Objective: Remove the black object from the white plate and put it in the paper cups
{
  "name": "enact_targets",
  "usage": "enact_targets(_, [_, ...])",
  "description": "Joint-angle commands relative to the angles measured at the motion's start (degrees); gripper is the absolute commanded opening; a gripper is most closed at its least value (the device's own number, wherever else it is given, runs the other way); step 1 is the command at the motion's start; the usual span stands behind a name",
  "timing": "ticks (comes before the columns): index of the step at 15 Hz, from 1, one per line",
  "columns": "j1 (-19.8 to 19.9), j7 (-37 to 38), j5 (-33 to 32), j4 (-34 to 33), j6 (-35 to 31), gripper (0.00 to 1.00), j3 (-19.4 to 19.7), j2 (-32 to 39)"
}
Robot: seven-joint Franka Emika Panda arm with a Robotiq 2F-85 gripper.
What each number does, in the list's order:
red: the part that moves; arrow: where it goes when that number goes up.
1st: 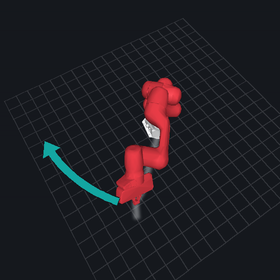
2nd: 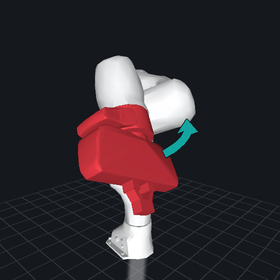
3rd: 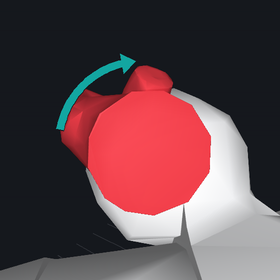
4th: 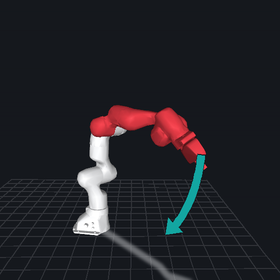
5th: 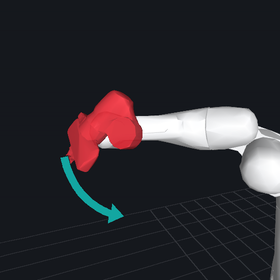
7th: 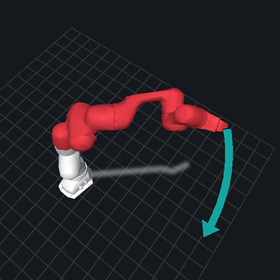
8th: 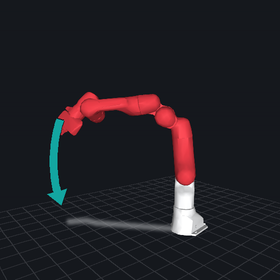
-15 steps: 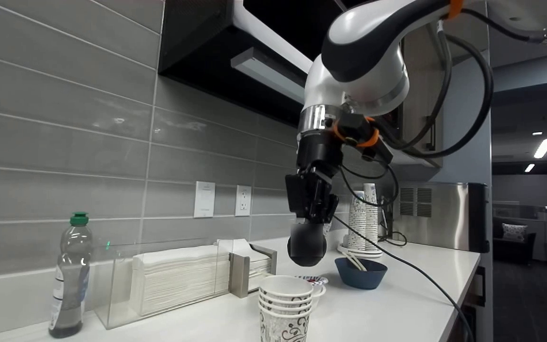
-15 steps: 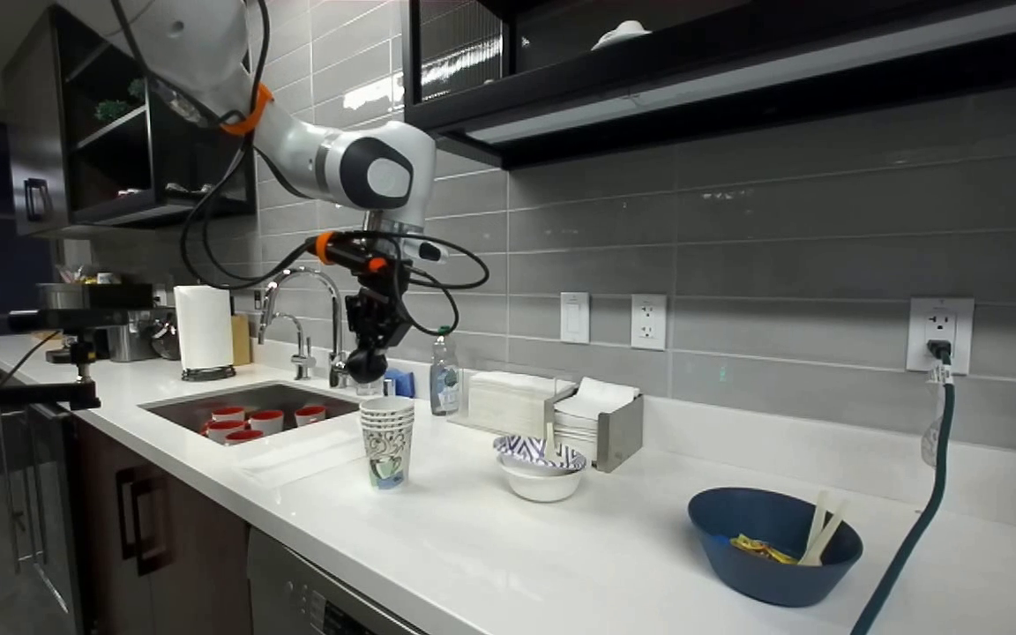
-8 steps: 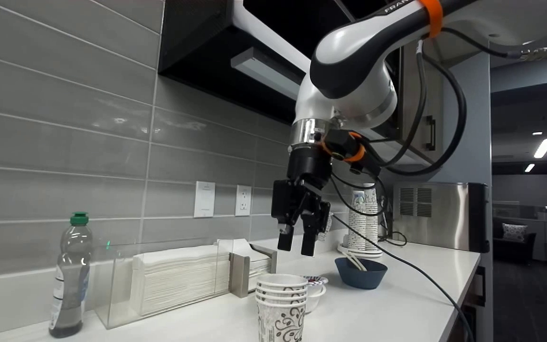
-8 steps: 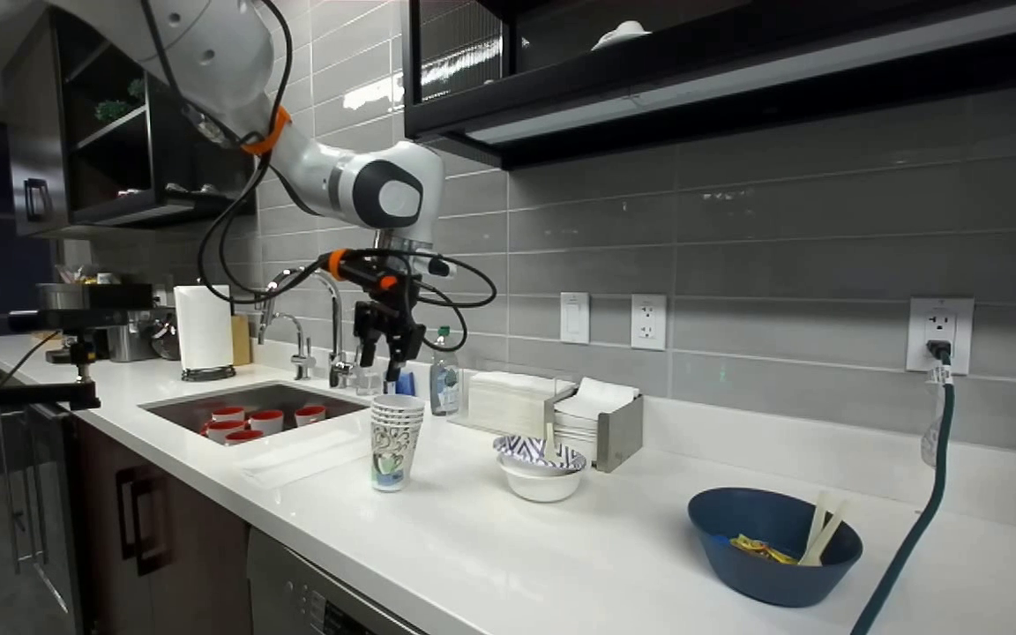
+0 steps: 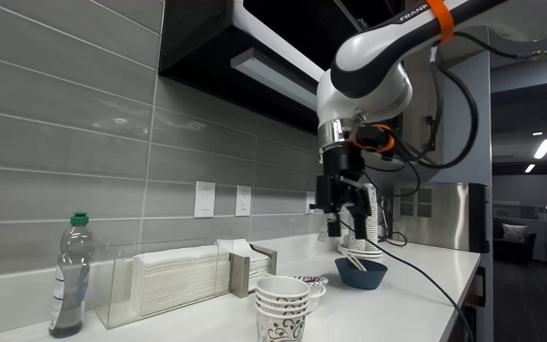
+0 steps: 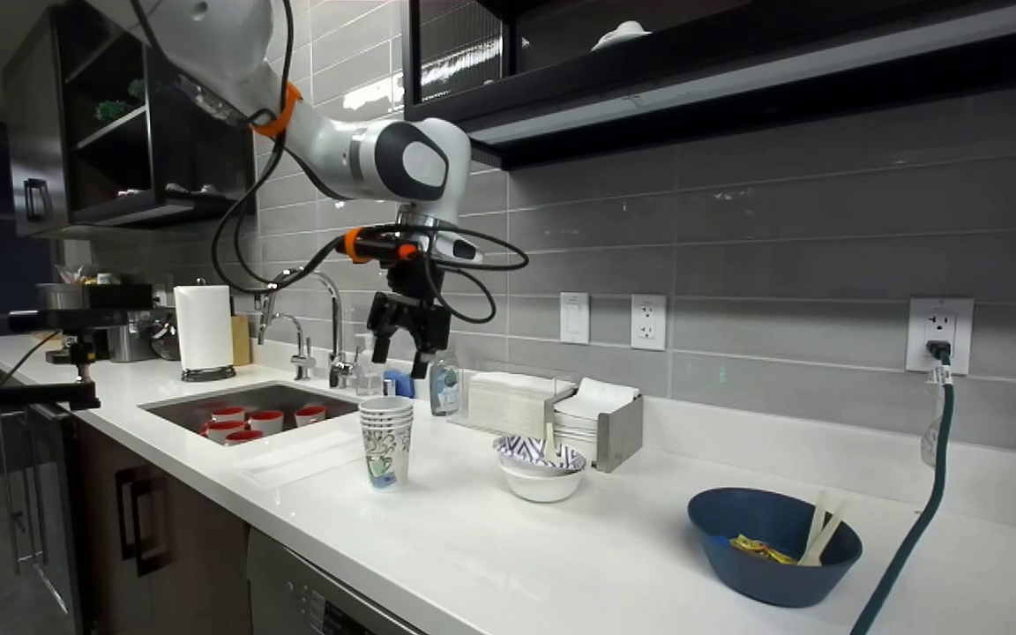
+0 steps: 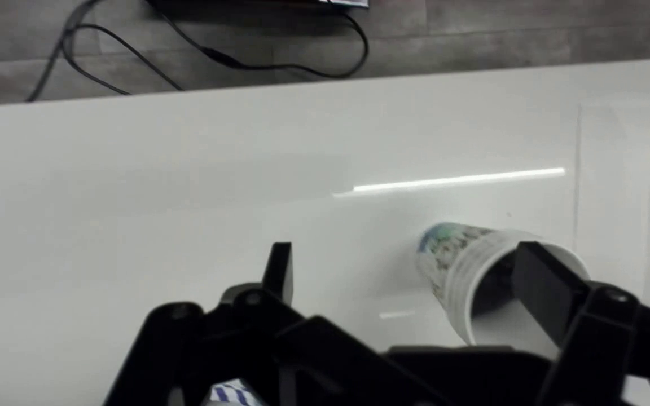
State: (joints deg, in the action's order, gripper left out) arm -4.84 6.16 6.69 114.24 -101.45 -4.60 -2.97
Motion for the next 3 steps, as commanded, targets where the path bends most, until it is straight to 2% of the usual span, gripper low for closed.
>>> enact_targets(1, [1.2, -4.2, -6.2, 7.8, 4.1, 1.0, 0.9, -9.6])
enact_targets(2, [1.4, -5.1, -6.3, 9.6, 3.6, 1.0, 1.2, -12.0])
enact_targets(3, [1.2, -3.1, -4.5, 4.0, 4.0, 1.0, 0.9, -5.4])
